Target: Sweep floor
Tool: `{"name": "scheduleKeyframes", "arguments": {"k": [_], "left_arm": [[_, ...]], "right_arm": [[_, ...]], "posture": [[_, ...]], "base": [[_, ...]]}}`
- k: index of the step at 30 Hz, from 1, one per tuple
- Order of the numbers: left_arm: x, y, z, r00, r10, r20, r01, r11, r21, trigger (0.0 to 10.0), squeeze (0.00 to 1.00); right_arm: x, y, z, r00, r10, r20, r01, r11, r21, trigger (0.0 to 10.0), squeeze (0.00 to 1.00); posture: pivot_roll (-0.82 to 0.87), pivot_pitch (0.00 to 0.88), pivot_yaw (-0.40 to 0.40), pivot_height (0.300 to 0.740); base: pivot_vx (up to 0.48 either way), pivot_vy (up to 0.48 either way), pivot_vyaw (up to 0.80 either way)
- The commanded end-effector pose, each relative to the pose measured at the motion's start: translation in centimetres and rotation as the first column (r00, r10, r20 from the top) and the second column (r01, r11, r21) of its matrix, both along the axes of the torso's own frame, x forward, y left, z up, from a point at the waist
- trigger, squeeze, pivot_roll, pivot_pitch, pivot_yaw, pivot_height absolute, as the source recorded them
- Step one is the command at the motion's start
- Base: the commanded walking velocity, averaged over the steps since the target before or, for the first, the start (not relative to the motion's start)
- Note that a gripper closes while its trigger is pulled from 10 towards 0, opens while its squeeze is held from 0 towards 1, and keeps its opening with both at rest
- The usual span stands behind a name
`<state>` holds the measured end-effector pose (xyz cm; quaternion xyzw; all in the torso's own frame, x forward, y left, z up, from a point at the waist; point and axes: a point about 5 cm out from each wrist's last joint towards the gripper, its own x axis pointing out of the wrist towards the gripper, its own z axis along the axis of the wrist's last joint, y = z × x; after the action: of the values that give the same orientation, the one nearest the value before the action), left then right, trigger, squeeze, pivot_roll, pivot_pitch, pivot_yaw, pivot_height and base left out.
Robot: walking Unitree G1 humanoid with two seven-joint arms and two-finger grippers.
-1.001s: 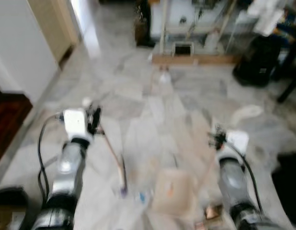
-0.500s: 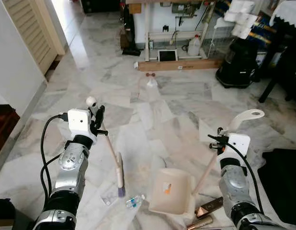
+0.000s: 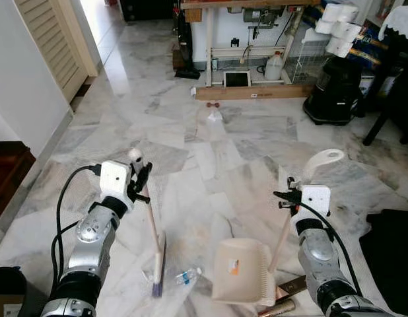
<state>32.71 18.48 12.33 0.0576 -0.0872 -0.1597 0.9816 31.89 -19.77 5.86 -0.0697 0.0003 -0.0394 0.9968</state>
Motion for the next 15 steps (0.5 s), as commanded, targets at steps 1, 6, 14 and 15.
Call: {"name": "scheduleKeyframes", "arguments": {"k": [1,6,14,15], "left_arm": [[0.0,0.5,1.1,0.999,-0.010,0.046,0.008,0.998,0.055,10.0,0.00],[-0.2,-0.1,1.1,0.998,-0.038,0.049,0.034,0.996,0.077,10.0,0.00],[-0.4,-0.9,1.6,0.994,-0.073,0.077,0.065,0.993,0.096,10.0,0.00],[-0.4,-0.9,1.8,0.994,-0.076,0.082,0.068,0.993,0.099,10.0,0.00]], "right_arm": [[0.3,0.3,0.7,0.999,0.019,0.045,-0.018,1.000,-0.011,10.0,0.00],[0.2,0.8,0.5,0.998,0.043,0.041,-0.042,0.999,-0.022,10.0,0.00],[0.5,1.4,0.9,0.997,0.057,0.054,-0.056,0.998,-0.030,10.0,0.00],[0.6,1.5,0.9,0.997,0.062,0.054,-0.060,0.998,-0.032,10.0,0.00]], "posture": [[0.05,0.106,0.042,0.740],[0.05,0.127,0.038,0.740],[0.07,0.172,0.032,0.740],[0.07,0.176,0.032,0.740]], "base": [[0.000,0.000,0.00],[0.000,0.000,0.00],[0.000,0.000,0.00],[0.000,0.000,0.00]]}}
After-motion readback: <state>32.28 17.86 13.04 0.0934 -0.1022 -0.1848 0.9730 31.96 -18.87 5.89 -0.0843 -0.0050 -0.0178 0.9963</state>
